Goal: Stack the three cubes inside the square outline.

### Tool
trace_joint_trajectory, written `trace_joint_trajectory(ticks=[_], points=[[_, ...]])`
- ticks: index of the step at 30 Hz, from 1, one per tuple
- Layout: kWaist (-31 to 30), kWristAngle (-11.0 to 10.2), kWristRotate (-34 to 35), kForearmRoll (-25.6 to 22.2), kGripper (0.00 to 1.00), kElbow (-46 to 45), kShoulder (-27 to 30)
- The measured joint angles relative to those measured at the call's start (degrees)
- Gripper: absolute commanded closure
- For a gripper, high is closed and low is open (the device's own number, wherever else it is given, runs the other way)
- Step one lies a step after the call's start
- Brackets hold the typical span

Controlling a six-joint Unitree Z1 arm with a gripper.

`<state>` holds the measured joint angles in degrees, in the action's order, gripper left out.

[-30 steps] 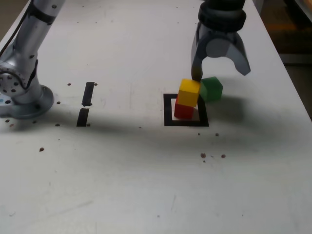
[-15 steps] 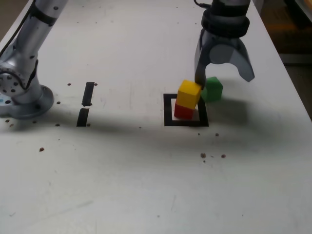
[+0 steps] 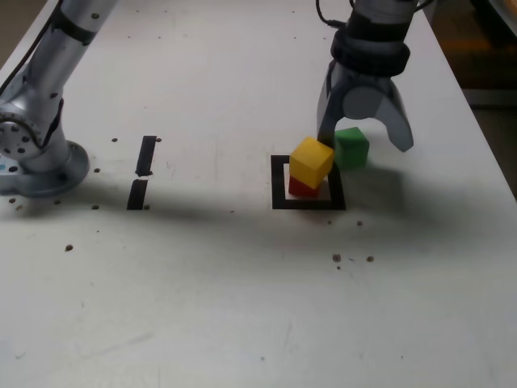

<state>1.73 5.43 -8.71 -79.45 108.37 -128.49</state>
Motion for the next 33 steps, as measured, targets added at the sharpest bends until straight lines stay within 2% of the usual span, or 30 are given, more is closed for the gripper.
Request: trace_joint_trajectory(ticks=[7, 21, 27, 33], points=[[0.39, 0.81, 0.00, 0.02, 0.10, -0.08, -0.62], [0.40, 0.62, -0.09, 0.54, 0.10, 0.07, -0.81], [-0.25, -2.09, -0.37, 1.11, 0.10, -0.27, 0.66], [-3.33, -4.20, -0.65, -0.17, 0.10, -3.31, 8.70]])
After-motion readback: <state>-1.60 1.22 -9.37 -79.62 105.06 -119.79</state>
